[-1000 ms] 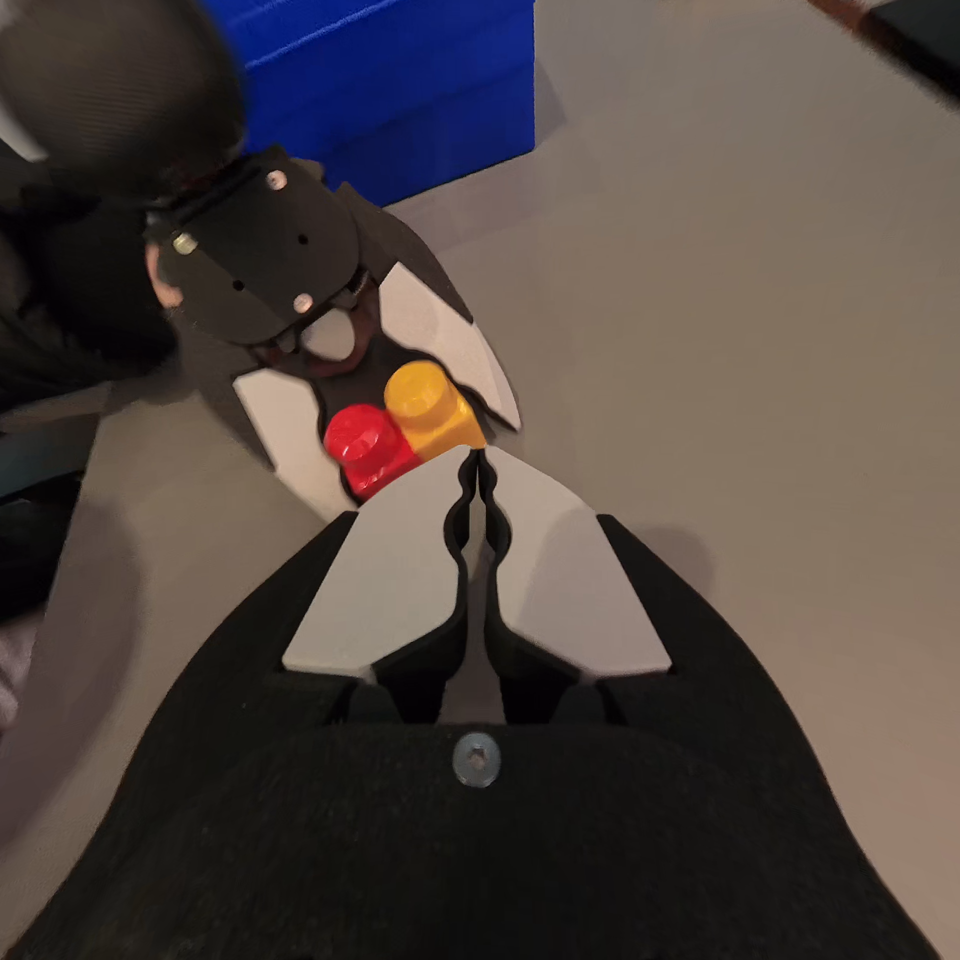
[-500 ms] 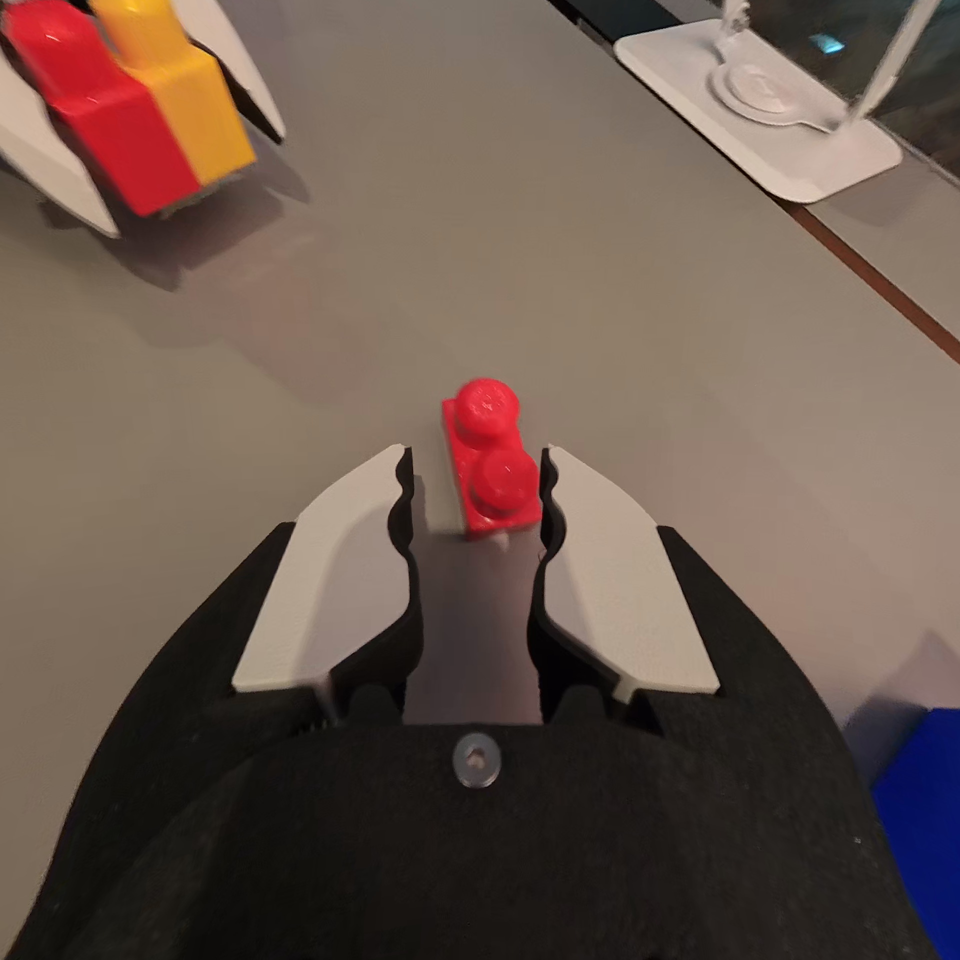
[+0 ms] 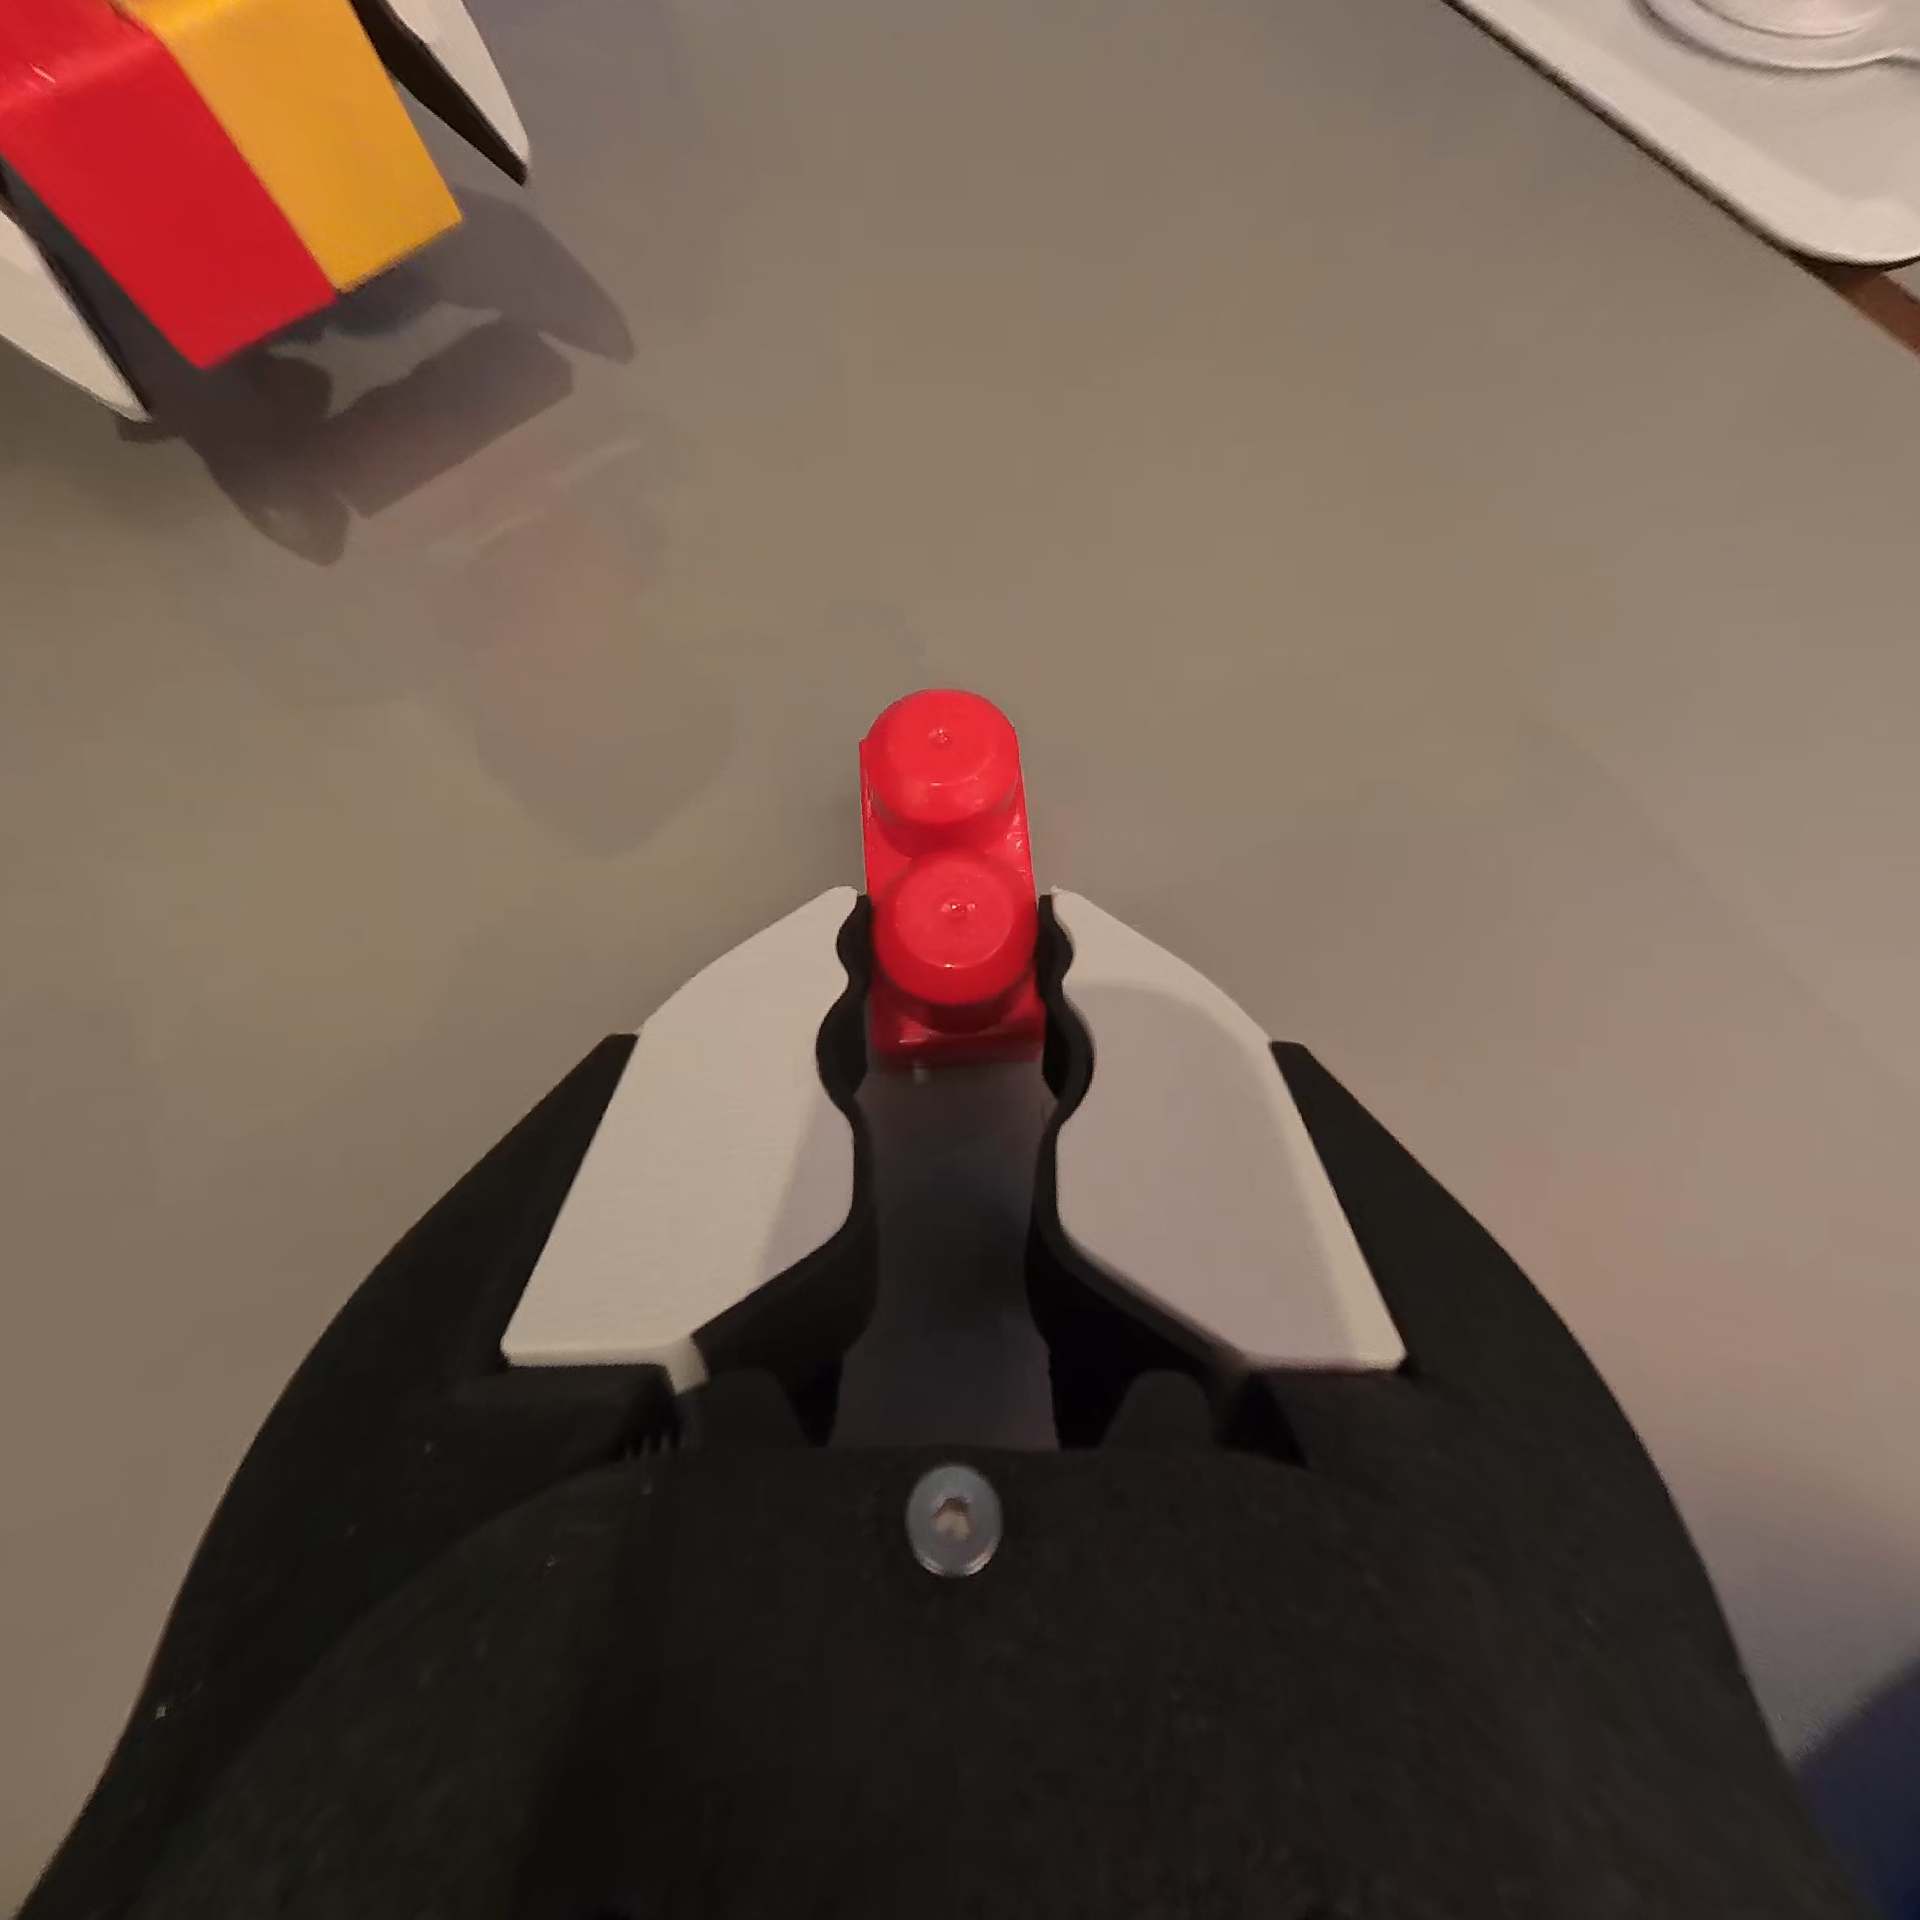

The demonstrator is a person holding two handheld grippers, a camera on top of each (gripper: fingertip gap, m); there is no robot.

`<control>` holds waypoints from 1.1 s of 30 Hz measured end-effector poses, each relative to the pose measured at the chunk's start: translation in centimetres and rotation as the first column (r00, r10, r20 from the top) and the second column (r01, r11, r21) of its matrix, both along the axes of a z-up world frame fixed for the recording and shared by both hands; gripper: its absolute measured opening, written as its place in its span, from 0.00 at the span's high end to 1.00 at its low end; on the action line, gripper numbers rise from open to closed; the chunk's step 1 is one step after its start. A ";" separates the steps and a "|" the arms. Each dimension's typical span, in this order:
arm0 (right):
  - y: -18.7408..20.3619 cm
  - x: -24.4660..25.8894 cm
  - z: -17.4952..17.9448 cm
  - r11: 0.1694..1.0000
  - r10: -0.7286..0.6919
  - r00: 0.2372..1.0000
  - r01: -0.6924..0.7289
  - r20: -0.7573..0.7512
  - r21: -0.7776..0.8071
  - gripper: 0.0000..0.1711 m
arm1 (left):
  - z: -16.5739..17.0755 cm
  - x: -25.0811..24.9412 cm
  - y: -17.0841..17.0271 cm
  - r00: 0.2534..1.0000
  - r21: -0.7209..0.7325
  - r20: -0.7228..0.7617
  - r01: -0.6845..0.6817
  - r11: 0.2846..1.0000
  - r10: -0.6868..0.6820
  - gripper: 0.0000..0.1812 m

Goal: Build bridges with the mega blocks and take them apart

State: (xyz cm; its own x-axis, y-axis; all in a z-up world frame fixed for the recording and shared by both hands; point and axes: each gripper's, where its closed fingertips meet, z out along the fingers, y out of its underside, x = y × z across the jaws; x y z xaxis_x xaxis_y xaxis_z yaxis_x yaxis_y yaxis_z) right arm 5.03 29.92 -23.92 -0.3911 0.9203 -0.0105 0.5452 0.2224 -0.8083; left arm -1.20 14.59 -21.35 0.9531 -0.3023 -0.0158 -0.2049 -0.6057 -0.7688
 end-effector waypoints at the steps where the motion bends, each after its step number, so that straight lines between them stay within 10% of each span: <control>1: 0.0 -0.1 0.0 1.000 -0.006 1.000 0.006 -0.001 -0.006 0.83 | 0.0 0.0 0.1 1.000 -0.001 0.002 -0.004 1.000 0.004 0.50; 33: -12.4 -7.3 9.2 0.906 -0.354 0.923 0.300 -0.147 -0.298 0.83 | -1.0 -3.0 4.9 0.895 0.039 -0.126 -0.426 0.904 0.427 0.51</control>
State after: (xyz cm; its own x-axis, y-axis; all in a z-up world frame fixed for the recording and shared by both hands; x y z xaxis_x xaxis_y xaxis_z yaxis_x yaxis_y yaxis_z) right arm -2.26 17.56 -14.70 -0.0874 0.9700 -0.2266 0.3772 -0.1783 -0.9088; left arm -4.18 19.53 -22.32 0.9800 0.1337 -0.1474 -0.0257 -0.6494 -0.7600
